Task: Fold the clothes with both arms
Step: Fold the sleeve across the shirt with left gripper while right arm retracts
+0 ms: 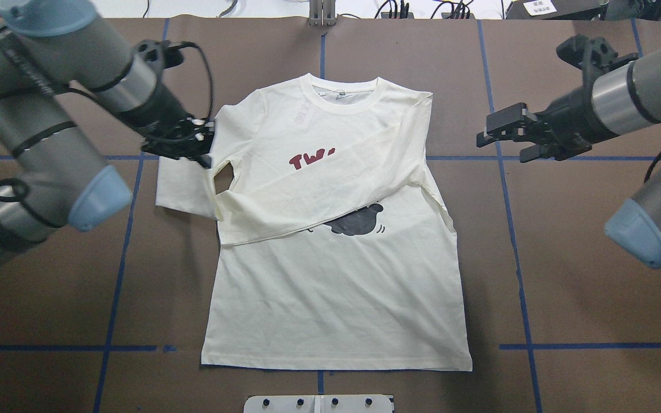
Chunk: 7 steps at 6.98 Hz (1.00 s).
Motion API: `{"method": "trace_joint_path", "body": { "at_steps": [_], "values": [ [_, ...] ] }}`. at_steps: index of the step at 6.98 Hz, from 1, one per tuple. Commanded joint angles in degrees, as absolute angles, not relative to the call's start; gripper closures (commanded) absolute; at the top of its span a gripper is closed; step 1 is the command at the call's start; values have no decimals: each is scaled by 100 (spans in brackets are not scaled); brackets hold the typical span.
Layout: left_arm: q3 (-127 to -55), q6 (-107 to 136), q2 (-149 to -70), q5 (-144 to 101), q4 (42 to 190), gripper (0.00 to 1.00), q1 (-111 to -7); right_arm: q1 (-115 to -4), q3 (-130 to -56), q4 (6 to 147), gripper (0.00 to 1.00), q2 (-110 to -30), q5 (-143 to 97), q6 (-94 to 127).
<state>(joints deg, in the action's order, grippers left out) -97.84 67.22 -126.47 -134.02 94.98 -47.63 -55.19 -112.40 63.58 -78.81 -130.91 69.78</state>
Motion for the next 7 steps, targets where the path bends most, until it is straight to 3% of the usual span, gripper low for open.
{"method": "trace_joint_path", "body": {
  "at_steps": [1,3,6,7],
  "values": [
    [-7782,8083,-15027,-12642,9858,100,-4038,-6202,-11241,6354,0,-8427,-13621,5963],
    [-6265,8883,-15852,-11381,11505,100,-3099,-6651,-11232,6363,0,-8604,-13912,5696],
    [-5495,9034,-15996,-10391,12381,100,-2497,-6697,-11224,6363,0,-8648,-13852,5695],
    [-5363,9044,-16013,-10354,12627,86,-2496,-6697,-11215,6355,0,-8666,-13843,5695]
  ]
}}
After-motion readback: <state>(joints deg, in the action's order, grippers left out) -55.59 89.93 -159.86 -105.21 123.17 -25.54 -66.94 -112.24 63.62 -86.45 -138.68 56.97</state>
